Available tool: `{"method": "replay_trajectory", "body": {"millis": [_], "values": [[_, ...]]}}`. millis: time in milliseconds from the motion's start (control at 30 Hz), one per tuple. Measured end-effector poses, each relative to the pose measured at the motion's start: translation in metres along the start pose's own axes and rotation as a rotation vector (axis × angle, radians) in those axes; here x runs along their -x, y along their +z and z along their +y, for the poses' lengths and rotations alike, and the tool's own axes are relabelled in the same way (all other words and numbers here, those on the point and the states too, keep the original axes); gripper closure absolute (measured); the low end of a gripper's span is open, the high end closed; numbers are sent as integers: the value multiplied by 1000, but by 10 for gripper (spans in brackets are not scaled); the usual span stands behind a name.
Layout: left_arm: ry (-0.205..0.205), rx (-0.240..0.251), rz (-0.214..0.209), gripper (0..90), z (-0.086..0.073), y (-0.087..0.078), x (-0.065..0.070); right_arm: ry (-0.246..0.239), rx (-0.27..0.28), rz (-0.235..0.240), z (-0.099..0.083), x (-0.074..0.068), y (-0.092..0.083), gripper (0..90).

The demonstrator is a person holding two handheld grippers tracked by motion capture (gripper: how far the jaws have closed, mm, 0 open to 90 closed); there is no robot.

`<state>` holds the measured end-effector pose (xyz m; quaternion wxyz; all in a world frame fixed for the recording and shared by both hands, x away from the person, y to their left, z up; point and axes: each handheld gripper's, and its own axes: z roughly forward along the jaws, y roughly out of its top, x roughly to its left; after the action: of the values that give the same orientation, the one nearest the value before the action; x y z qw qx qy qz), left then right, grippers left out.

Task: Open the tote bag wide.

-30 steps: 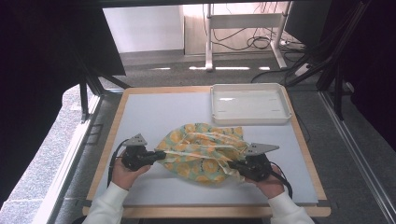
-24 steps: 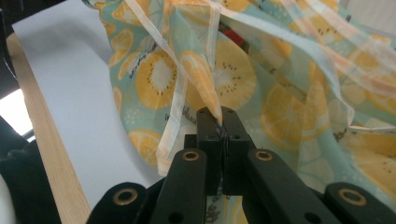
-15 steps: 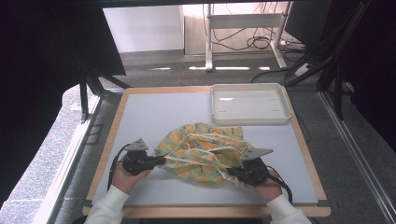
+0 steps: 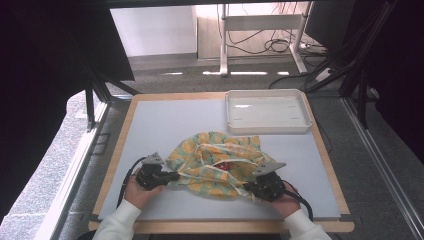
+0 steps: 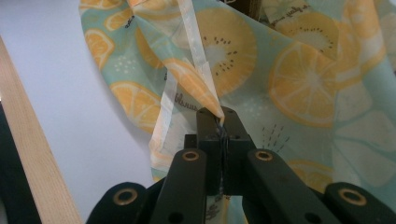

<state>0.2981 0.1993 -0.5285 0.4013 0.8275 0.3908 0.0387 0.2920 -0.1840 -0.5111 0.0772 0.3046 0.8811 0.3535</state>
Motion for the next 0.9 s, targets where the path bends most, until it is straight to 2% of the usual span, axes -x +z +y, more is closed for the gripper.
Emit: {"method": "replay_trajectory", "body": {"millis": [167, 267, 300, 367, 433, 467, 500, 533, 567, 667, 700, 900], "values": [[3, -8, 11, 856, 0, 4, -1, 1, -7, -4, -1, 2, 2, 868], [0, -2, 11, 827, 1, 4, -3, 1, -5, -12, 1, 3, 2, 832], [-7, 14, 10, 813, 1, 2, -4, -1, 2, -10, 2, 3, 1, 815], [-7, 27, 16, 741, 1, -1, -4, -5, 15, -13, 2, 3, -2, 744], [-5, 33, 18, 577, 2, -4, -3, -12, 33, -27, 3, 1, -6, 608], [-5, 33, 18, 503, 2, -4, -3, -12, 33, -27, 3, 1, -6, 608], [-14, 57, 15, 424, 2, -8, -3, -16, 56, -40, 5, 0, -10, 495], [-14, 57, 15, 364, 2, -8, -3, -10, 69, -39, 6, 0, -13, 465], [-26, 98, -18, 319, 4, -16, -4, -1, 82, -34, 7, 0, -16, 450], [-30, 127, -41, 240, 5, -22, -5, 20, 114, -21, 8, 1, -22, 416], [-29, 140, -52, 225, 6, -26, -5, 34, 140, -5, 10, 2, -26, 386], [-29, 175, -42, 213, 9, -38, -7, 54, 181, -3, 15, 3, -35, 326]]}}
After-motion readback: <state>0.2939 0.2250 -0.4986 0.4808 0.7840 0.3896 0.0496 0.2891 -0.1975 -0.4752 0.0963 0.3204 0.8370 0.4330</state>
